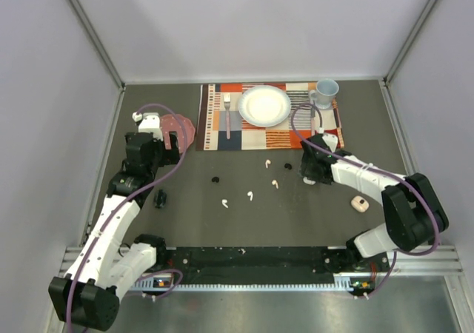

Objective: Insert the wireless bluetooth earbuds into the charging case
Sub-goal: Pick up the charging case from the center of the board.

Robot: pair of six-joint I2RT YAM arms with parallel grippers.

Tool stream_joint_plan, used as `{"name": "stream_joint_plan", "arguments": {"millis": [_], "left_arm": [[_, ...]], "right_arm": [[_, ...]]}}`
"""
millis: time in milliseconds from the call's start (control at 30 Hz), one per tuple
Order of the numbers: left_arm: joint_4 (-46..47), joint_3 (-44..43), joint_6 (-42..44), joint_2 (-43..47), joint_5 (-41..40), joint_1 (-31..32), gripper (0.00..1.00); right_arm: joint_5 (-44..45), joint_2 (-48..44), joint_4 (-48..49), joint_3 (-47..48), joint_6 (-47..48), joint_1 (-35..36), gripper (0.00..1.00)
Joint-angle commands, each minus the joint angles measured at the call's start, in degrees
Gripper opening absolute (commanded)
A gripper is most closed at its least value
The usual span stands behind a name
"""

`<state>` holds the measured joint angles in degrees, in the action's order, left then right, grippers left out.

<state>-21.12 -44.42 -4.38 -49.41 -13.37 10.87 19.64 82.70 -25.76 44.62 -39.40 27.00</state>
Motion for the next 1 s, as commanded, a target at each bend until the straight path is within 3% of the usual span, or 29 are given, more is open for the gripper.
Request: {"name": "stream_joint_plan", "arguments": {"millis": [0,233,367,500,600,767,867,967], "left_arm": [[1.1,-1.3,0.1,0.2,-0.5,-0.2,0.98],[1.2,-1.2,0.2,0.1,-0.9,-0.2,0.97],[1.2,-1.3,0.2,-0.1,-0.5,-0.1,0.98],[1.1,-1.3,0.2,-0.1,0.1,-0.2,0.98],[1.2,-1.4,0.2,0.3,0.9,-0.1,0.99],[4.8,-0.9,0.8,1.2,12.7,-0.2,0.99],[10.6,1.4,-6.0,3.0,16.7,-0.2,0.99],[10.6,-0.5,-11.2,0.9,24.5,-0.2,0.99]], "right_arm": [[0.1,1.6,3.1,1.5,4.8,0.7,0.58],[-1.8,2.7,4.2,0.7,4.7,0.7,0.52],[-0.9,2.6,4.2,0.4,5.9,0.8,0.43],[-2.8,2.1,5.4,0.5,9.7,0.9,0.33],[-5.4,-1.7,8.3,0.2,14.0,1.4,0.32],[-15.6,-10.6,14.0,1.7,23.3,1.5,0.27],[-23.9,-12.2,13.5,6.5,28.8,1.6,0.25],[-31.6,-12.4,12.3,10.9,33.6,2.0,0.24]]}}
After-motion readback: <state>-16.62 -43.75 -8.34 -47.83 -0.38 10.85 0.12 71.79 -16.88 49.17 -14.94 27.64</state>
